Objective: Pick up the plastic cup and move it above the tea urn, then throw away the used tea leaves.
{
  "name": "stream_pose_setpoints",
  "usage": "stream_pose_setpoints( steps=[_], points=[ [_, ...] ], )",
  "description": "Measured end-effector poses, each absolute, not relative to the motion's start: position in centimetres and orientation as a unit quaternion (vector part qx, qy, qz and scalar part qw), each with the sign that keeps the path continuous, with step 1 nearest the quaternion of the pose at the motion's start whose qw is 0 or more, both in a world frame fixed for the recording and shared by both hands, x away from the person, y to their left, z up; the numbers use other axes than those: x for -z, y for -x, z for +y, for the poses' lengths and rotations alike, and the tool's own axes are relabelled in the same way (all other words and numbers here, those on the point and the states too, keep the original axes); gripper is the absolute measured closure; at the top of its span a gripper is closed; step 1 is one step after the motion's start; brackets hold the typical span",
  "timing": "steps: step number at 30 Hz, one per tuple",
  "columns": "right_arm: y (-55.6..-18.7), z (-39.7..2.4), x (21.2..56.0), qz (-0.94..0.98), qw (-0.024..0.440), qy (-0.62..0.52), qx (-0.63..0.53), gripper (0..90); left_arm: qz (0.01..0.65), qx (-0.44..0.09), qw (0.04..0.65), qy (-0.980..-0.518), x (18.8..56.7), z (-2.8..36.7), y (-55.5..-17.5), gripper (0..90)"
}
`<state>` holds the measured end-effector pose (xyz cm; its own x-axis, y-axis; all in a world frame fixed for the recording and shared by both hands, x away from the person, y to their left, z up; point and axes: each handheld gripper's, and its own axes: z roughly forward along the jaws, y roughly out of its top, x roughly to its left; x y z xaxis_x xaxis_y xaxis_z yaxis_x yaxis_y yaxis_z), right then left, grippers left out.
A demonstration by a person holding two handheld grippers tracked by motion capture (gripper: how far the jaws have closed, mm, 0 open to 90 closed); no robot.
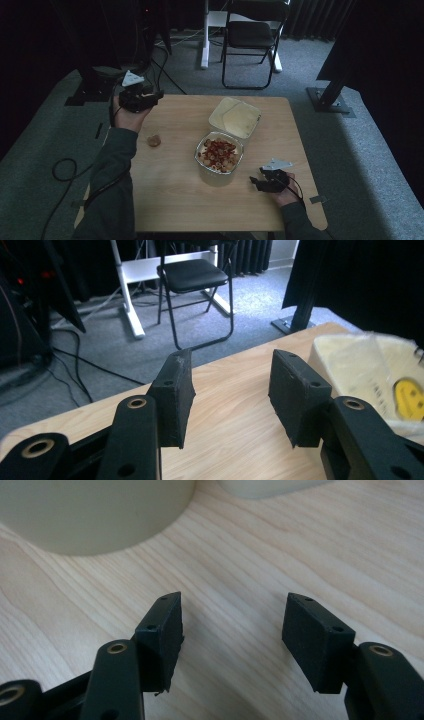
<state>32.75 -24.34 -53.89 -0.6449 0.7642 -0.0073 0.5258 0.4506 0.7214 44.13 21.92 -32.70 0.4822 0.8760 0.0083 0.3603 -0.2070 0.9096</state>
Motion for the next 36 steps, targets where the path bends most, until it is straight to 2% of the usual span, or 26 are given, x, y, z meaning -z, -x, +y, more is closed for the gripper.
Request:
stream_pose_setpoints(
  steps=[5, 16, 36],
  points=[
    [-33.0, -23.7, 53.1, 0.829, 0.173, -0.384, -0.367, 40.6, 0.437, -0.279, 0.457, -0.722, 33.7, 24.9, -43.1, 53.2],
    [-33.0, -21.4, 52.1, 0.83, 0.184, -0.366, -0.378, 38.5, 0.466, -0.284, 0.441, -0.713, 37.3, 28.5, -40.7, 49.8],
    [-33.6, -20.3, 52.1, 0.828, 0.179, -0.368, -0.383, 39.0, 0.516, -0.273, 0.453, -0.673, 42.7, 32.1, -37.2, 45.7]
  ],
)
